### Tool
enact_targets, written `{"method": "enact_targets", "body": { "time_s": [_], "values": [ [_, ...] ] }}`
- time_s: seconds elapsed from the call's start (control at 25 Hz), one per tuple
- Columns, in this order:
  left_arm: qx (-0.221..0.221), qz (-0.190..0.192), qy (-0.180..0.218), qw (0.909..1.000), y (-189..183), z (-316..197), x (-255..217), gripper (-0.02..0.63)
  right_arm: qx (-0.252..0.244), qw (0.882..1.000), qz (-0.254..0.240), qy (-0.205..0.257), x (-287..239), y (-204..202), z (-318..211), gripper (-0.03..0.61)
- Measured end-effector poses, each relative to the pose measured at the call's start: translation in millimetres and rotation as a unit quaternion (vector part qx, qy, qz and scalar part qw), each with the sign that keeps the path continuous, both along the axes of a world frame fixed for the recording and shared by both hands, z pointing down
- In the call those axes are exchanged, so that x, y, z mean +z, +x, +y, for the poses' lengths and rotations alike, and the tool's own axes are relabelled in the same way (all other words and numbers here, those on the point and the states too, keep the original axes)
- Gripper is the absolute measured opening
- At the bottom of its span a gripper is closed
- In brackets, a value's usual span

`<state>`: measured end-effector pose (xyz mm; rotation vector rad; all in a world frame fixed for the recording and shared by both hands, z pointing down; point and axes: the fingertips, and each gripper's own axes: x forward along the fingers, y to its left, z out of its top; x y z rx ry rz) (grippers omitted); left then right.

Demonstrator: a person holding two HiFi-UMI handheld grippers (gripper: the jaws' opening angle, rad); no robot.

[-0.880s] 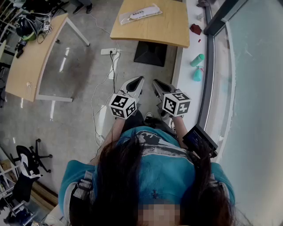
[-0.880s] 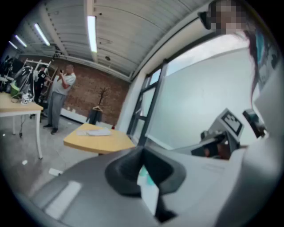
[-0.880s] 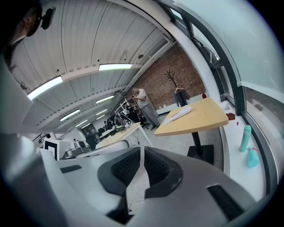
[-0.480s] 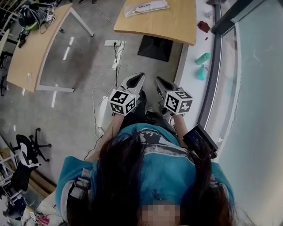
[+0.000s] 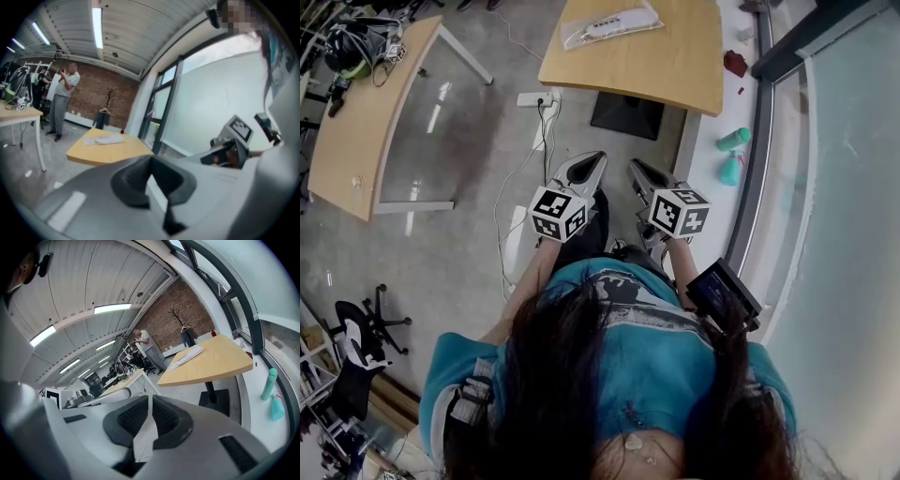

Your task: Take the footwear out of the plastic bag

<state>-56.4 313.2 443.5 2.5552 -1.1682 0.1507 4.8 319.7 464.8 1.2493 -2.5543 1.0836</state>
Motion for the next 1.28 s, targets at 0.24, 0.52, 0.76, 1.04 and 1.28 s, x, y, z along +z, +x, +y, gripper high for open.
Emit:
{"method": "enact_targets", "body": {
  "time_s": [0.24,0.52,0.76,1.04,1.28],
  "values": [
    [-0.001,0.016,0.009,0.9998,-38.7,-95.6,-15.5,0.002,-0.003,1.0,0.009,-0.01,-4.3,-38.6,-81.8,0.037],
    [0.02,0.026,0.005,0.9995,-68.6,-182.4,-17.4,0.002,0.01,1.0,0.022,-0.015,-5.7,-72.8,-165.6,0.037],
    [0.027,0.041,-0.011,0.9987,-88.8,-235.0,-7.7,0.002,0.043,0.998,0.035,-0.033,2.3,-78.0,-201.0,0.037],
    [0.034,0.058,-0.041,0.9969,-75.9,-263.8,11.7,0.002,0.061,0.995,0.057,-0.055,9.8,-56.1,-224.9,0.037],
    [0.054,0.05,-0.031,0.9968,-71.1,-283.2,12.9,0.002,0.041,0.995,0.06,-0.065,17.9,-62.8,-255.2,0.037]
  ]
}}
